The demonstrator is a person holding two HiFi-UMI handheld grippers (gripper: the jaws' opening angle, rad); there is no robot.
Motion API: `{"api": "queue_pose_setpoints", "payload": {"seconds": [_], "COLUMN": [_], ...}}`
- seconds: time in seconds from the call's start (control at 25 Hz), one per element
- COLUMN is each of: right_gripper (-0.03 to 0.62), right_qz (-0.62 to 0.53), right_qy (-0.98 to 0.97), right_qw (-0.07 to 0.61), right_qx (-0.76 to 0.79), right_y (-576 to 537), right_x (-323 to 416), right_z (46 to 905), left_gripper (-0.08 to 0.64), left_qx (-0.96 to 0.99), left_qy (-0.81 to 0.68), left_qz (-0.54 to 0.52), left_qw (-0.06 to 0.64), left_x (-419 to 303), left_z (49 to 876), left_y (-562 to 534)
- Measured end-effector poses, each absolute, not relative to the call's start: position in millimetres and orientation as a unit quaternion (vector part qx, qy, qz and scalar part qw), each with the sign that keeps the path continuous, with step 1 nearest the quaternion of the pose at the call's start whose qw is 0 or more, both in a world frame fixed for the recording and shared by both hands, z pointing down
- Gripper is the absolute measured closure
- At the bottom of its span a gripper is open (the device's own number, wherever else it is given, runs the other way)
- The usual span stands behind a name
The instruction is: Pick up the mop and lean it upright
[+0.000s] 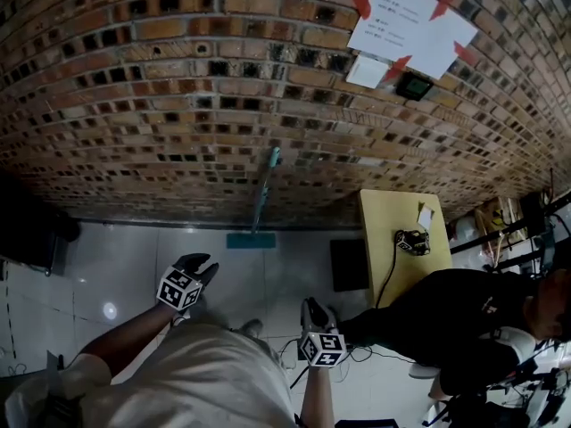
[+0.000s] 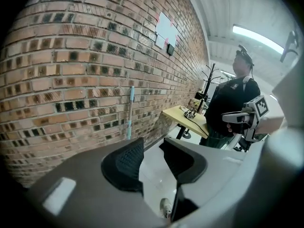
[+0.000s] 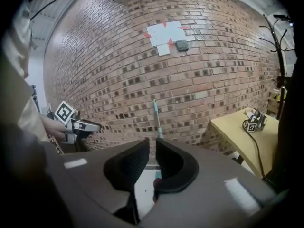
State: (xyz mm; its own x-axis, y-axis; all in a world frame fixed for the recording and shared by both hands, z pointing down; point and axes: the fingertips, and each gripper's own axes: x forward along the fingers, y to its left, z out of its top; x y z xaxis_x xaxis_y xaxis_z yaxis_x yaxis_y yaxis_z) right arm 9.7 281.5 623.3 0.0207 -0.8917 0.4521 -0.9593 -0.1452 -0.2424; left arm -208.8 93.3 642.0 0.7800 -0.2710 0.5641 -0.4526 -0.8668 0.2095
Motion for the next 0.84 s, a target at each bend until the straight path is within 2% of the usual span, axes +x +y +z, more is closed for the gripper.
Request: {"api": "queue_pose_setpoints", "payload": {"seconds": [0.28,0.64,0.84], "right_gripper": [0.586,0.592,0.592], "right_qz": [0.245,0.258,0.315], "right_qy": [-0.616,-0.544,-0.511], "right_qw": [0.043,0.007,-0.002], "right_qx": [0.748,0.799,0.800], "right_y": [259.2,283.1,333.1], "right_x": [-2.7,-1.9,-73.6], "right_z": [613.2,613.0,645.6], "left_gripper": [0.436,0.463,0.463], "left_qx": [0.941,0.951,0.928], "left_qy": [-0.129,-0.011,0.049], "left_qz": [0.273,0.278,0.330], "left_qw": [0.156,0.138,0.164], "left_x": [-180.9,-129.6,-177.6], "left_z": [637.2,632.9,658.1], "left_y": [77.3,99.0,161.8]}}
